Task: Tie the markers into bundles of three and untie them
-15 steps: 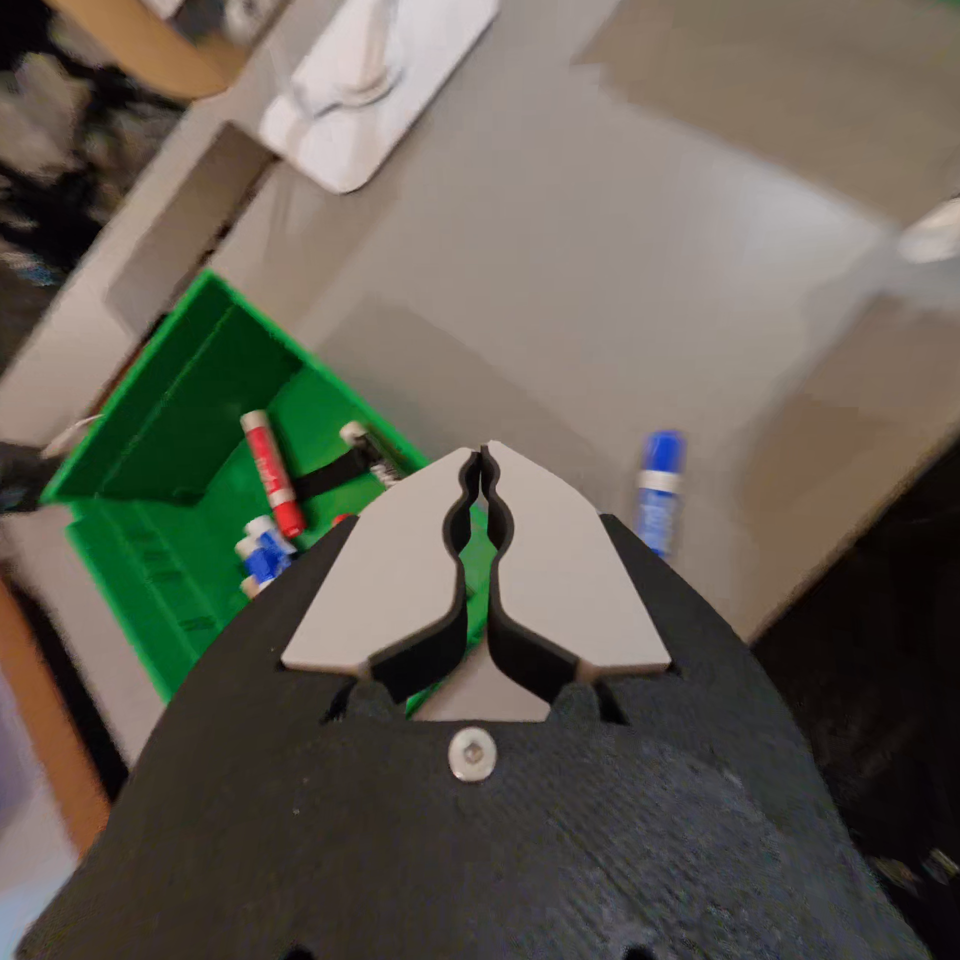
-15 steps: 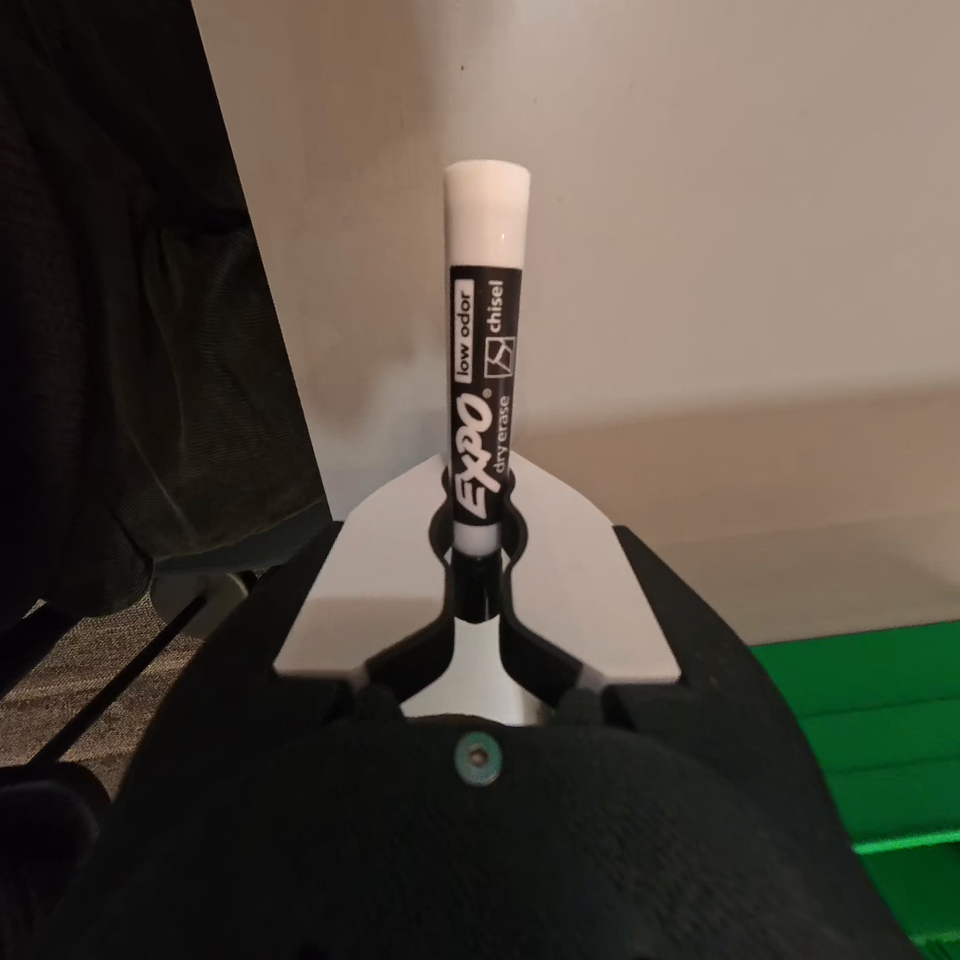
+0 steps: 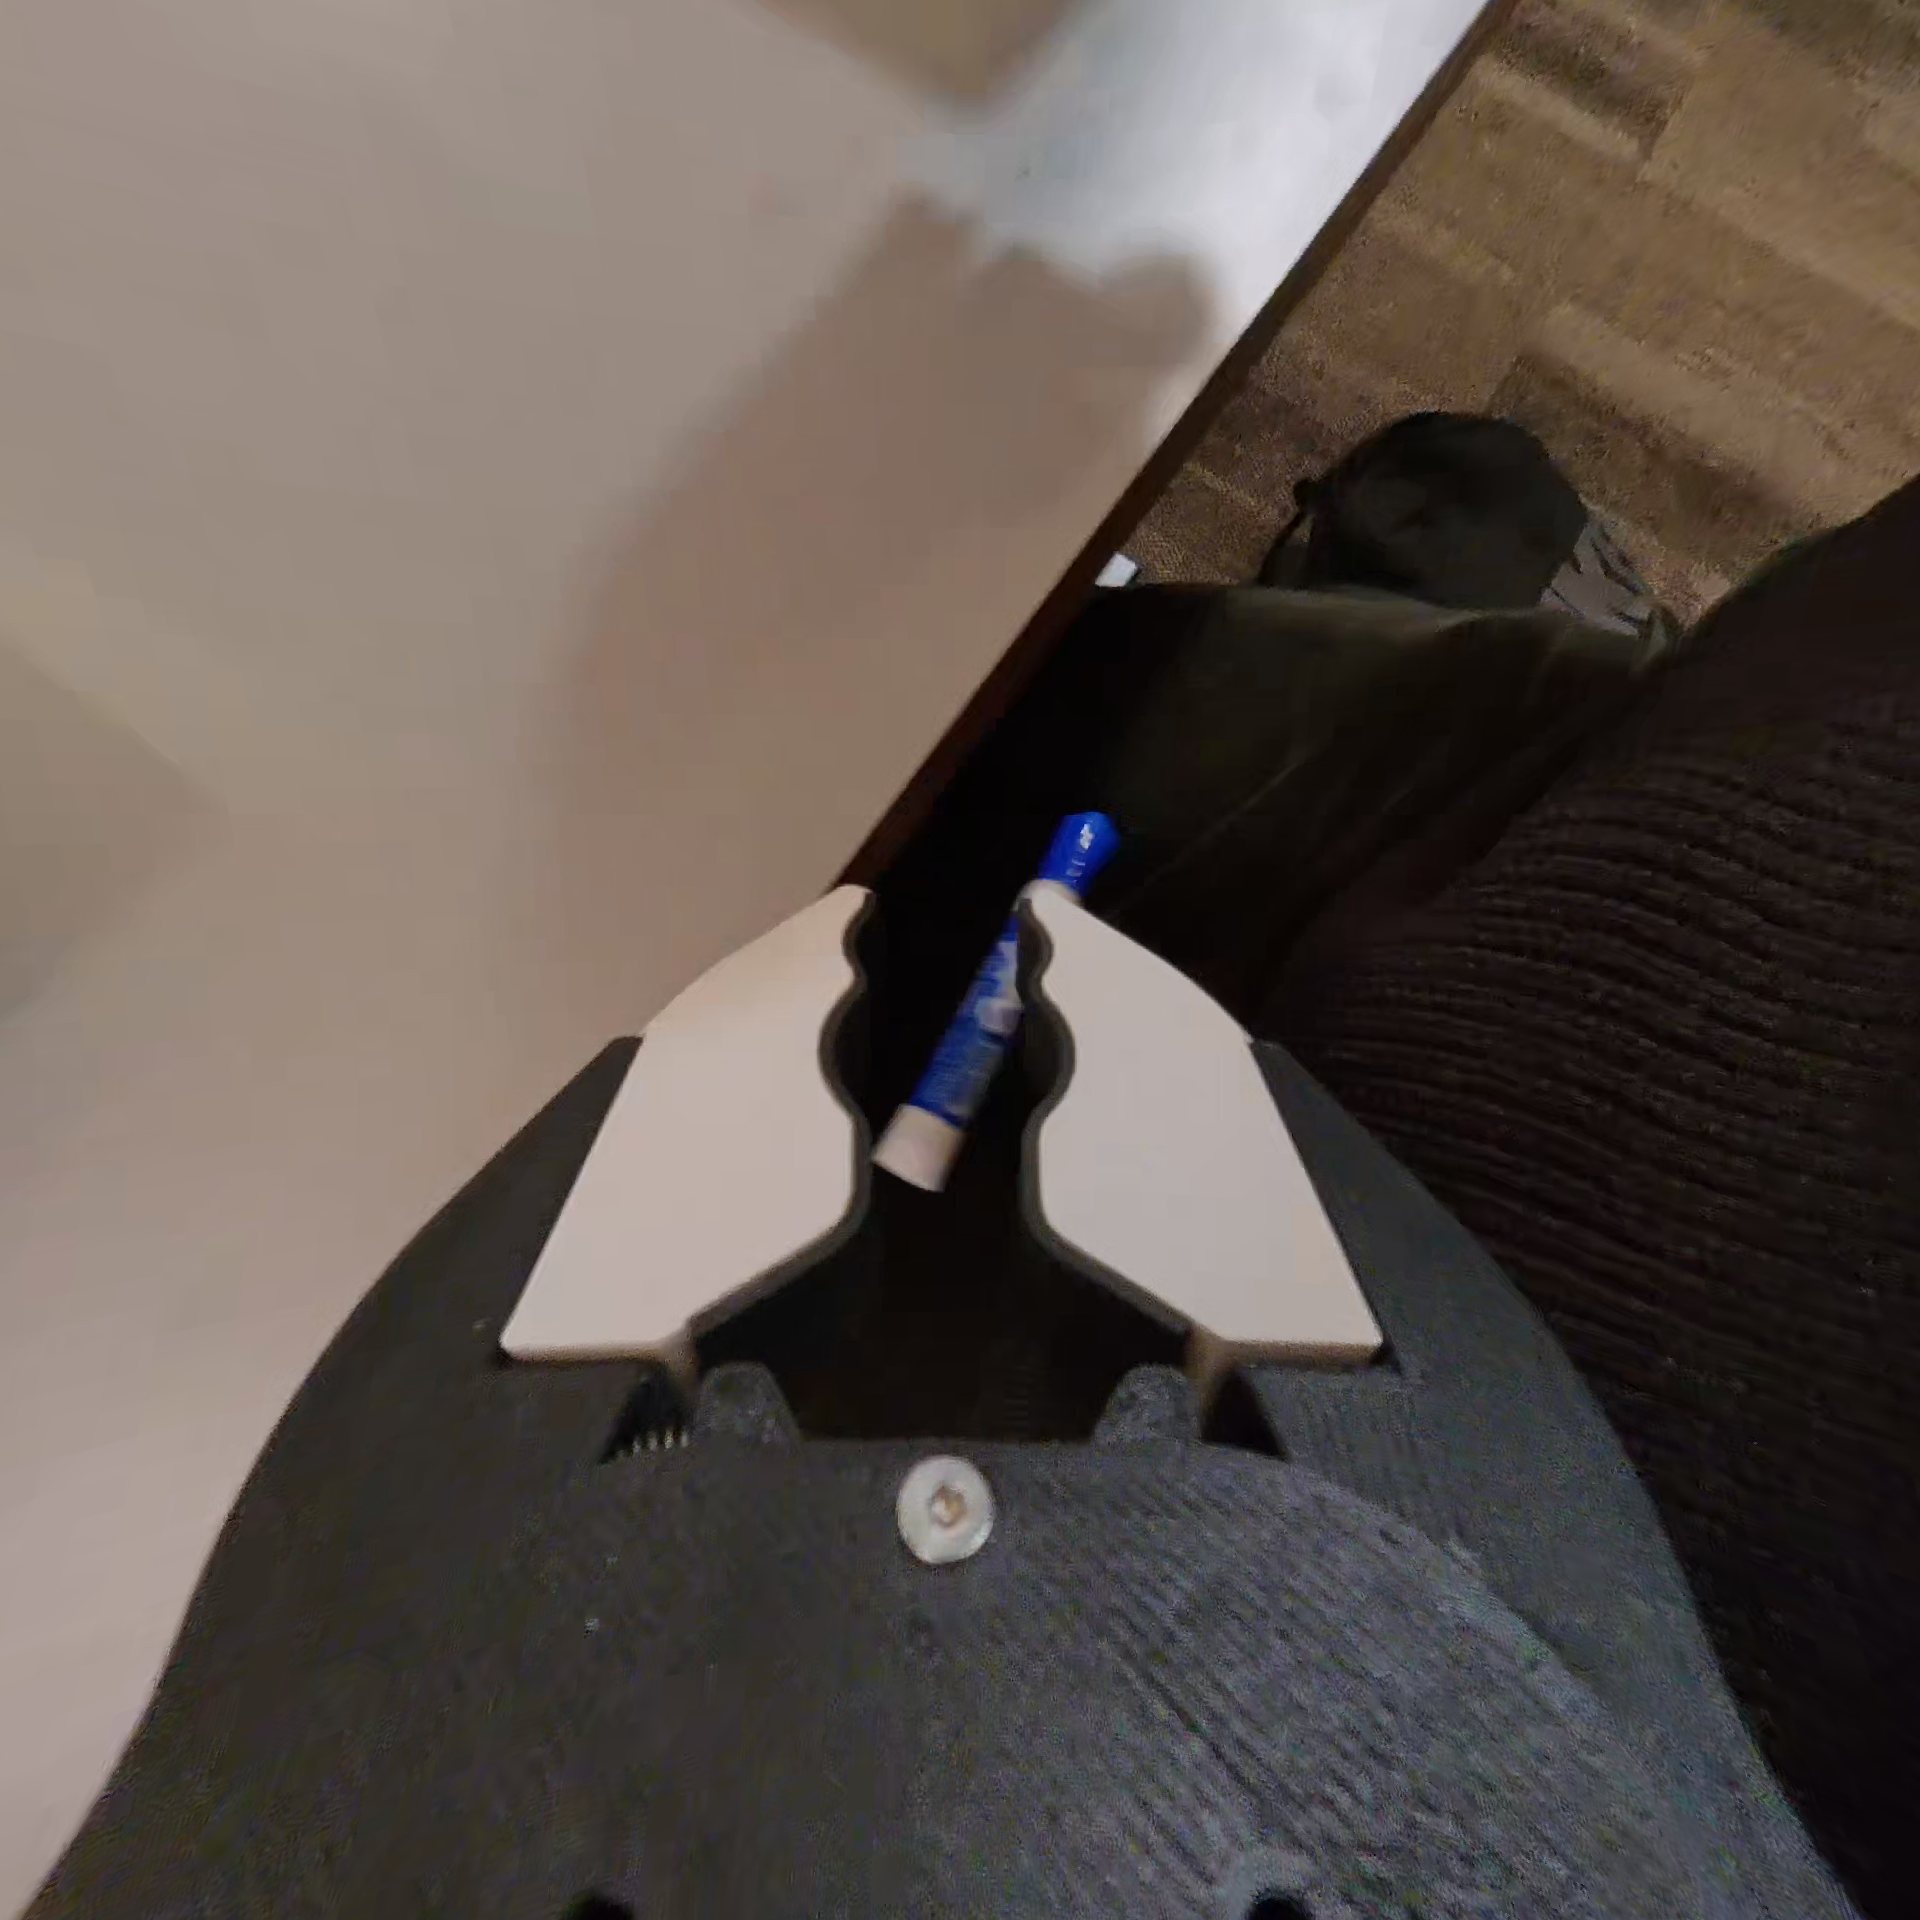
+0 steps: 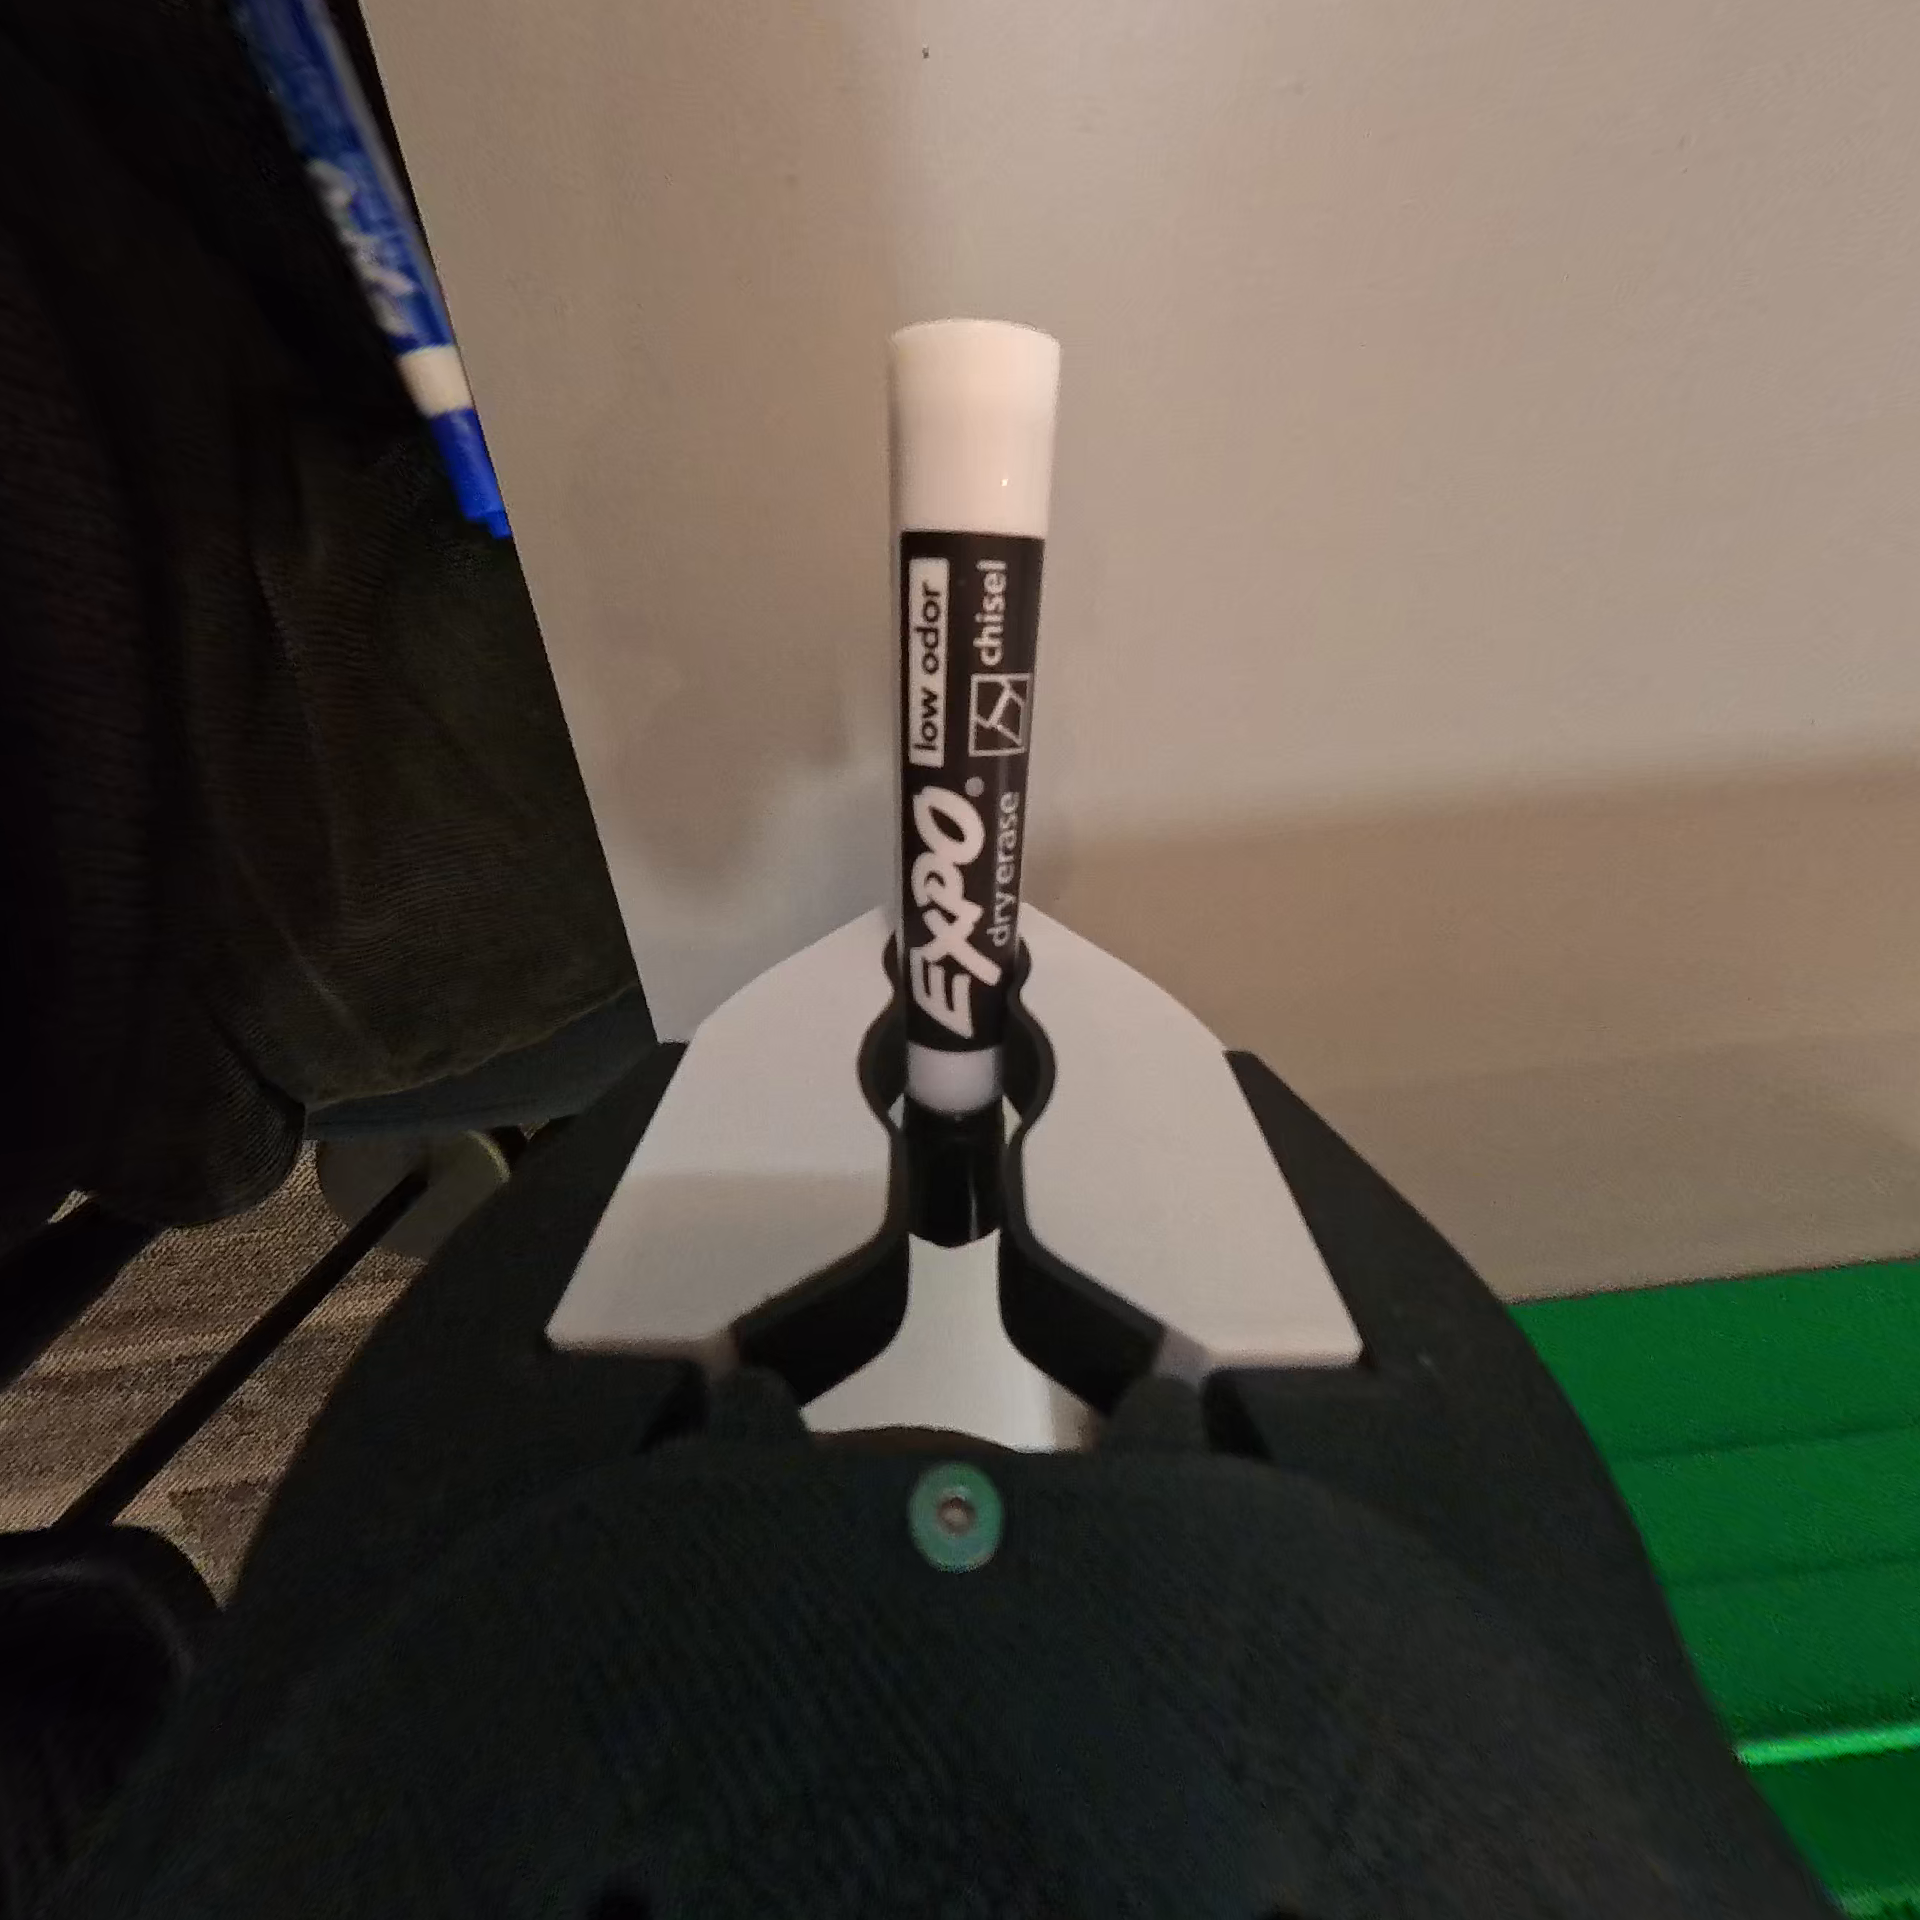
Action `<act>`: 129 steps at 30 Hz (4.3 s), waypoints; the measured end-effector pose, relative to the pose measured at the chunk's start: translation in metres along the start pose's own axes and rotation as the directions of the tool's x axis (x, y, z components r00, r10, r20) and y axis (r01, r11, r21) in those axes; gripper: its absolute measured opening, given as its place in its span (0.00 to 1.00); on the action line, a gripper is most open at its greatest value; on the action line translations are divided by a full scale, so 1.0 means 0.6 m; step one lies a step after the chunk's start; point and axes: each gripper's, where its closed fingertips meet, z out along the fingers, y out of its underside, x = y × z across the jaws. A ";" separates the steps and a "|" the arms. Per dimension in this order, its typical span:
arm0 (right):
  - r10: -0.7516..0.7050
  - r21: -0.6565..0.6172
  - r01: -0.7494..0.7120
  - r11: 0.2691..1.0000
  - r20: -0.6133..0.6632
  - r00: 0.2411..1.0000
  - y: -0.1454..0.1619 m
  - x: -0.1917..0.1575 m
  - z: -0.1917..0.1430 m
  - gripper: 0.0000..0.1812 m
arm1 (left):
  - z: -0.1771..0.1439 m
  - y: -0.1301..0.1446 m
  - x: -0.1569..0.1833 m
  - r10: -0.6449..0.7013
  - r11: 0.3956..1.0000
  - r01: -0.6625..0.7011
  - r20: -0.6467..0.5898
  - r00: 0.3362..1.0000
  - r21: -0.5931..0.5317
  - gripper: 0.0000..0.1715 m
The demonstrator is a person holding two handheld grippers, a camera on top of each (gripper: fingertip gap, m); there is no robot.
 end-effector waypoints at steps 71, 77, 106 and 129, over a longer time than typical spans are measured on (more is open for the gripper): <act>-0.038 0.078 0.043 0.996 -0.071 0.997 -0.012 -0.088 -0.060 0.08 | 0.055 0.097 0.072 0.040 0.968 -0.055 -0.063 0.997 -0.246 0.21; -0.003 0.072 0.005 0.997 -0.027 1.000 0.023 -0.155 -0.042 0.07 | 0.106 0.099 0.097 -0.136 0.968 0.124 -0.037 0.990 -0.219 0.25; 0.057 0.087 -0.055 0.995 -0.023 0.998 0.095 -0.223 -0.045 0.08 | 0.199 0.142 0.161 -0.398 0.826 0.338 -0.041 0.916 -0.452 0.12; 0.048 0.057 -0.045 0.997 -0.049 0.998 0.092 -0.230 -0.053 0.07 | 0.183 0.222 0.176 0.342 0.527 -0.730 -0.678 0.651 -0.435 0.51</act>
